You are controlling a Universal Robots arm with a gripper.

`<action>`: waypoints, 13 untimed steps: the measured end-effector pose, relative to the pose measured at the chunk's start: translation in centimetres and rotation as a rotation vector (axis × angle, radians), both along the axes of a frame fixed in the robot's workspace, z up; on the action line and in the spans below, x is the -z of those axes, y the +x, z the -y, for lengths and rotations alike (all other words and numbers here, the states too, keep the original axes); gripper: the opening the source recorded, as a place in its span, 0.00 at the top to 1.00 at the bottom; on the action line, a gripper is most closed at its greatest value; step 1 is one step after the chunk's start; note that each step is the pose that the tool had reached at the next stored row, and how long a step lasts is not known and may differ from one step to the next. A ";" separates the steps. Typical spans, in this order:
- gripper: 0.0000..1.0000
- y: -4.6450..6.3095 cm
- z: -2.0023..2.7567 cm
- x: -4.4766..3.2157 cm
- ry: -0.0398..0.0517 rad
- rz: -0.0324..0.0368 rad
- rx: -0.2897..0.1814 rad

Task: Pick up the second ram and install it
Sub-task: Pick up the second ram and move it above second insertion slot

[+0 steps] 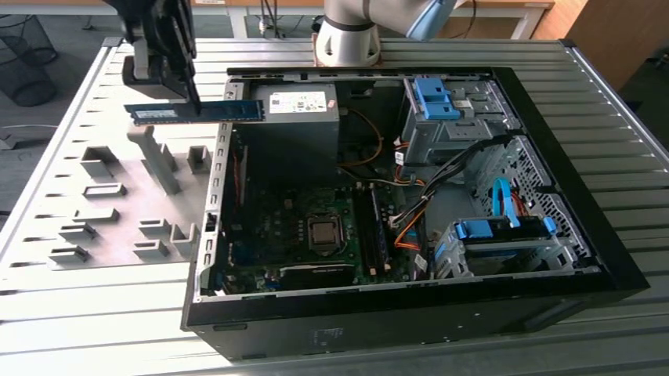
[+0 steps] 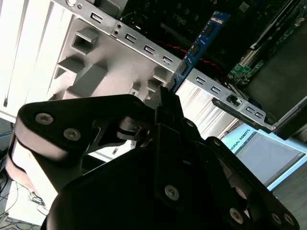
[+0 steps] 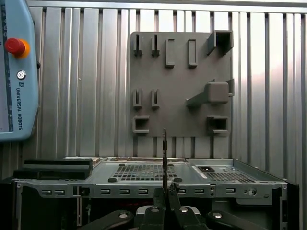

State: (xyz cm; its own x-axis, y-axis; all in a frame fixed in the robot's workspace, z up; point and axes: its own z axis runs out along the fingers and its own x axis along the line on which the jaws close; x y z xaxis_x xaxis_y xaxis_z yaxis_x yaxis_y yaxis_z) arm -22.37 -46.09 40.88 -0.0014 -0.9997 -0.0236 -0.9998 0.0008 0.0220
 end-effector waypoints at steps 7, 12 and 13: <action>0.86 1.2 0.00 0.00 0.0000 -0.0001 0.000; 0.86 2.1 0.00 0.00 0.0000 -0.0001 0.000; 0.86 2.3 0.00 0.00 0.0000 -0.0001 0.000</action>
